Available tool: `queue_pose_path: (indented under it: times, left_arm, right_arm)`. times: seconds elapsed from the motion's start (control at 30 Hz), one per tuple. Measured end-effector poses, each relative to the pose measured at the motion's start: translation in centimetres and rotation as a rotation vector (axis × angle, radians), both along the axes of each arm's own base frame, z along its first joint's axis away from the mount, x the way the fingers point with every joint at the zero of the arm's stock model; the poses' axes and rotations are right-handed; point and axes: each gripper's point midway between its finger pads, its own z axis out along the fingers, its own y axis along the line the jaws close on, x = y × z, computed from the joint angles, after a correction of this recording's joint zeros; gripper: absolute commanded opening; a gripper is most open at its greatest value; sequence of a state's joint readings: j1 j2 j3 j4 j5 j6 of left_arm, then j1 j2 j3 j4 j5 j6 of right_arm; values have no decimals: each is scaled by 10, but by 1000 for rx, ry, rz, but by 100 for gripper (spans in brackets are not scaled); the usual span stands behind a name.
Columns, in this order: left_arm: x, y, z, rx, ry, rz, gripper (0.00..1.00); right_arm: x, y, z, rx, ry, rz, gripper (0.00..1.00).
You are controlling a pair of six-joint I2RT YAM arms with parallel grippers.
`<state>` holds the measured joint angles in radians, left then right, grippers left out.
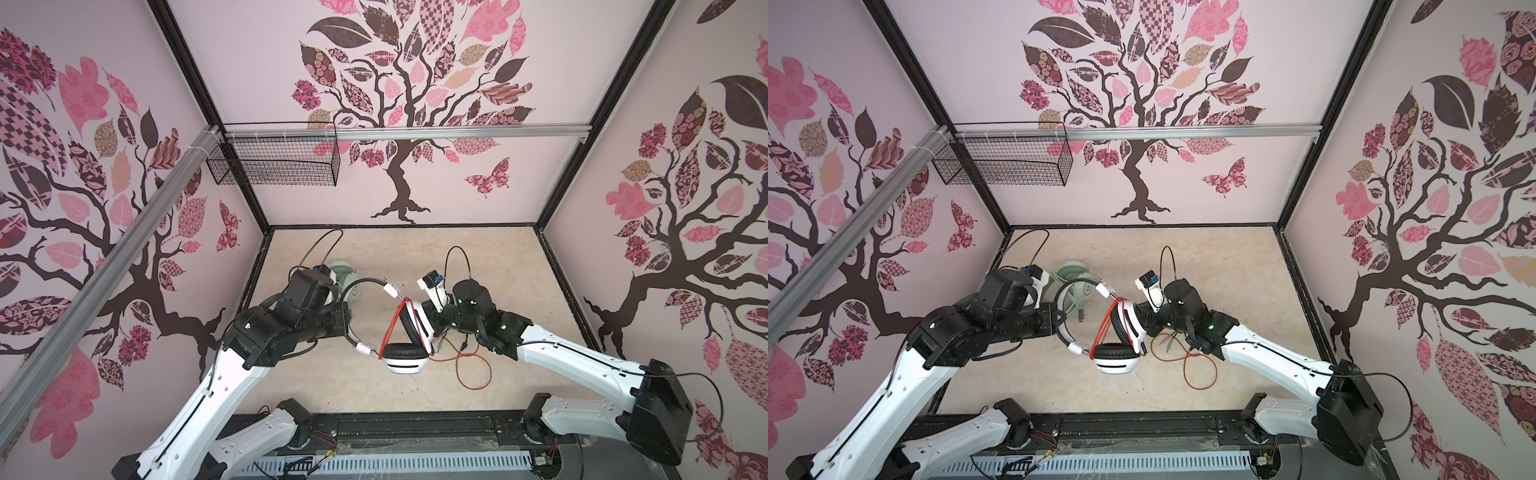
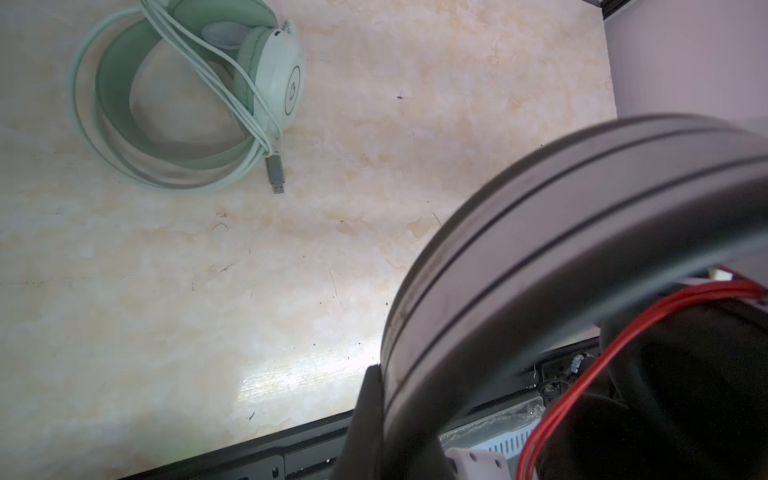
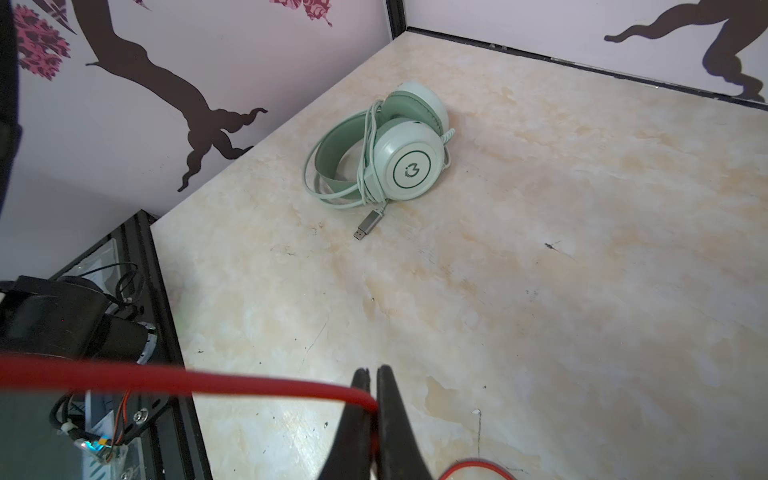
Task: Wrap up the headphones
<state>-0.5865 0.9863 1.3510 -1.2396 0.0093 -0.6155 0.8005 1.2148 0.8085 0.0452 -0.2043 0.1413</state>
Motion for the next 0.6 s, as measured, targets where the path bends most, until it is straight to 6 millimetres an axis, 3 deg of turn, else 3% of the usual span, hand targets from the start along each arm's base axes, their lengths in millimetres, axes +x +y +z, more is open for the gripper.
queue_pose_path:
  times: [0.17,0.43,0.6]
  left_arm:
    - [12,2,9,-12,15,21,0]
    - [24,-12,62,-104,-86,-6,0]
    - [28,-13,77,-114,-120,-10,0]
  right_arm:
    - [-4,3,-6,30,19,16,16]
    - [-2,5,-38,0,85,12,31]
    - [0,0,-51,-13,96,1,33]
